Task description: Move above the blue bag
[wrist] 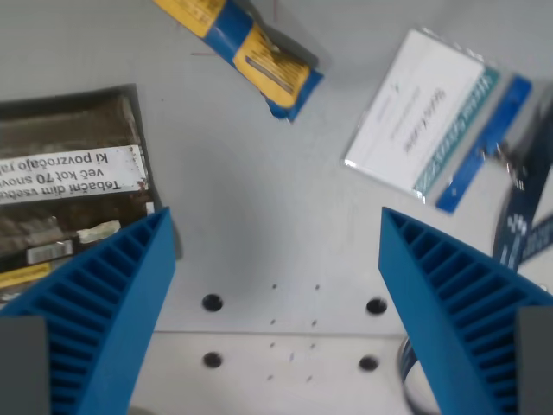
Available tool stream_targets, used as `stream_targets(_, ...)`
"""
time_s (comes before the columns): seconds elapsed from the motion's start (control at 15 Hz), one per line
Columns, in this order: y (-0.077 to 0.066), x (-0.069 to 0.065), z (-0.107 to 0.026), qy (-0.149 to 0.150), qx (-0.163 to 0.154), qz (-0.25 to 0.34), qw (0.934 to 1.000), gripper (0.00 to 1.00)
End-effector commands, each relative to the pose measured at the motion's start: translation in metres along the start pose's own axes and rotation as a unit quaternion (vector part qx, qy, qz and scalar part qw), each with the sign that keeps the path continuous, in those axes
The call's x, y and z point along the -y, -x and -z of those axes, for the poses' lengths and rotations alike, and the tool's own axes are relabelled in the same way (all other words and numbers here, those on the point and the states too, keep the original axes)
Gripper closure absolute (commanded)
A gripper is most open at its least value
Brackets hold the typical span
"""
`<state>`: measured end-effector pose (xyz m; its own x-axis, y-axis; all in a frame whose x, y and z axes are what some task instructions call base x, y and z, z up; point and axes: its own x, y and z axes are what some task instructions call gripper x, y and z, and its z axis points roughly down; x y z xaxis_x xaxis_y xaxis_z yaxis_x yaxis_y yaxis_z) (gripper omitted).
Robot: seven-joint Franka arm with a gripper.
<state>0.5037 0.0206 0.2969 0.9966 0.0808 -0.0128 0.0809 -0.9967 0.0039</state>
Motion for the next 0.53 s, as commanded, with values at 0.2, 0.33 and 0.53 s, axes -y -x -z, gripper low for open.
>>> stream_targets(0.2, -0.005, 0.006, -0.023, 0.018, -0.041, 0.195, 0.9798, 0.0)
stream_targets(0.33, -0.009, 0.008, -0.032, 0.022, -0.042, 0.227, 0.9727, 0.0)
stream_targets(0.53, -0.015, 0.011, -0.047, 0.027, -0.041, 0.275, 0.9601, 0.0)
